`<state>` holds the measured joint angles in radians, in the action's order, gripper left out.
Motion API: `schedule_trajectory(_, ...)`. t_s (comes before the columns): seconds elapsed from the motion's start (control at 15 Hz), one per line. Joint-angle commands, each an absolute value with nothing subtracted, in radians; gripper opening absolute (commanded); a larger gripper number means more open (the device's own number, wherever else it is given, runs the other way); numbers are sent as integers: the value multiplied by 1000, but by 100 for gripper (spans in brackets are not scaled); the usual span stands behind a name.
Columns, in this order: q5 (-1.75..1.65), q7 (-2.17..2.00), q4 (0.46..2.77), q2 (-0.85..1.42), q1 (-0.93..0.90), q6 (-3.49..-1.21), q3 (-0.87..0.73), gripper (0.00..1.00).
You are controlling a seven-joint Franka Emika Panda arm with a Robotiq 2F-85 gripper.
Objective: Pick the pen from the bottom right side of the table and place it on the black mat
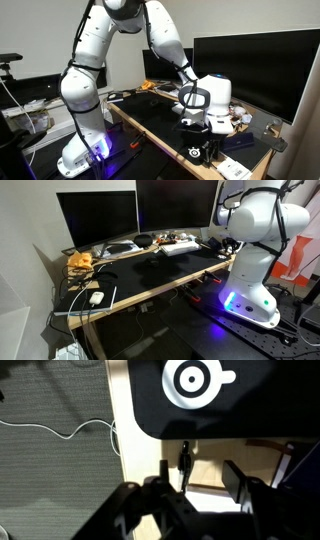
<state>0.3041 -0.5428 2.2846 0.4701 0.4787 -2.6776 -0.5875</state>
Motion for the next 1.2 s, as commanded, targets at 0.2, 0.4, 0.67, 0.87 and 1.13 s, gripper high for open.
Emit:
schedule_trajectory(0.2,305,-570,2258,508,472,-2650,-600,3)
schedule_trajectory(0.4,301,-553,2285,494,472,-2667,-606,2)
schedule_trajectory(0.67,288,-525,2328,455,469,-2678,-619,3)
schedule_trajectory(0.87,281,-491,2362,426,465,-2685,-632,3)
schedule_trajectory(1.13,260,-446,2415,384,452,-2696,-655,3)
